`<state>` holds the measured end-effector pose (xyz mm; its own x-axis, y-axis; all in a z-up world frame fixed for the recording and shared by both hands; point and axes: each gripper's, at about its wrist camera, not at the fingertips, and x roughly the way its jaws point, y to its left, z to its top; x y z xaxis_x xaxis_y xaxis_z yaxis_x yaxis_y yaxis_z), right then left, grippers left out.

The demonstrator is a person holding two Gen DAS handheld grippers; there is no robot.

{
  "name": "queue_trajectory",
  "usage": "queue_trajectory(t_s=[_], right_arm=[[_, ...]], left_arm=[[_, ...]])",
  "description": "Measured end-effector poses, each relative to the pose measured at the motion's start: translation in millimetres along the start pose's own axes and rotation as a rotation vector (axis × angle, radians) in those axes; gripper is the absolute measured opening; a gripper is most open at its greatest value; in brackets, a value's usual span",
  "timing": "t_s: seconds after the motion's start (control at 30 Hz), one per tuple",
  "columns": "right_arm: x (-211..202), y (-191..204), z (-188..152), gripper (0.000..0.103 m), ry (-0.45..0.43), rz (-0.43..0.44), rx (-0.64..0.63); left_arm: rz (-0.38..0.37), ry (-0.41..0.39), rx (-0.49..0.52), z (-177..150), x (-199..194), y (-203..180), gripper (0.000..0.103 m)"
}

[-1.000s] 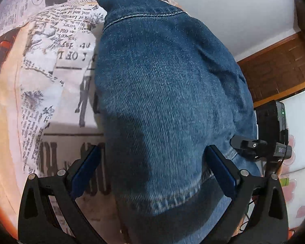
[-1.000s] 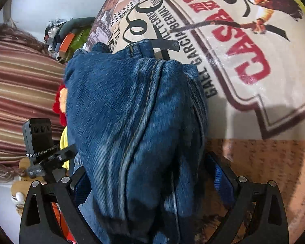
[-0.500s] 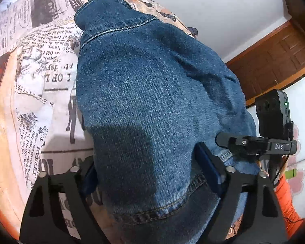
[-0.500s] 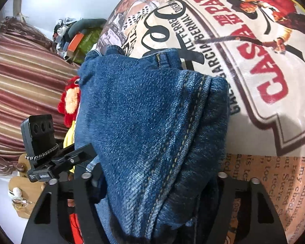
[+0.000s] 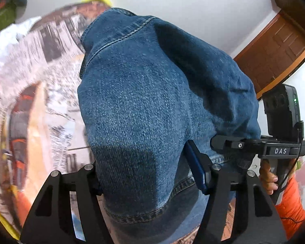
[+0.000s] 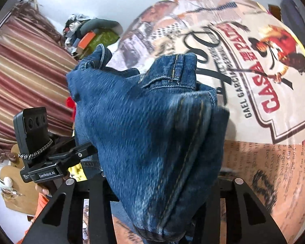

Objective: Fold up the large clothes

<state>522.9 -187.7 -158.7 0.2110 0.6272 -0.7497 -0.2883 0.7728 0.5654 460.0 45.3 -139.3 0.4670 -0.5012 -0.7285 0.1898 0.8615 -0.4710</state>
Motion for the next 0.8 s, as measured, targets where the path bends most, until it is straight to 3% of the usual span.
queue_trajectory(t_s=[0.2, 0.4, 0.8], right_arm=[[-22.1, 54.2, -12.6, 0.041, -0.045, 0.021, -0.064], [-16.8, 106.4, -27.1, 0.041, -0.046, 0.036, -0.114], [57.0, 163.0, -58.1, 0.04, 0.058, 0.048, -0.133]], left_arm=[[0.018, -0.076, 0.027, -4.6, -57.7, -5.7, 0.065], [0.048, -0.119, 0.011, -24.5, -109.8, 8.3, 0.065], [0.08, -0.091, -0.104, -56.3, -140.7, 86.0, 0.065]])
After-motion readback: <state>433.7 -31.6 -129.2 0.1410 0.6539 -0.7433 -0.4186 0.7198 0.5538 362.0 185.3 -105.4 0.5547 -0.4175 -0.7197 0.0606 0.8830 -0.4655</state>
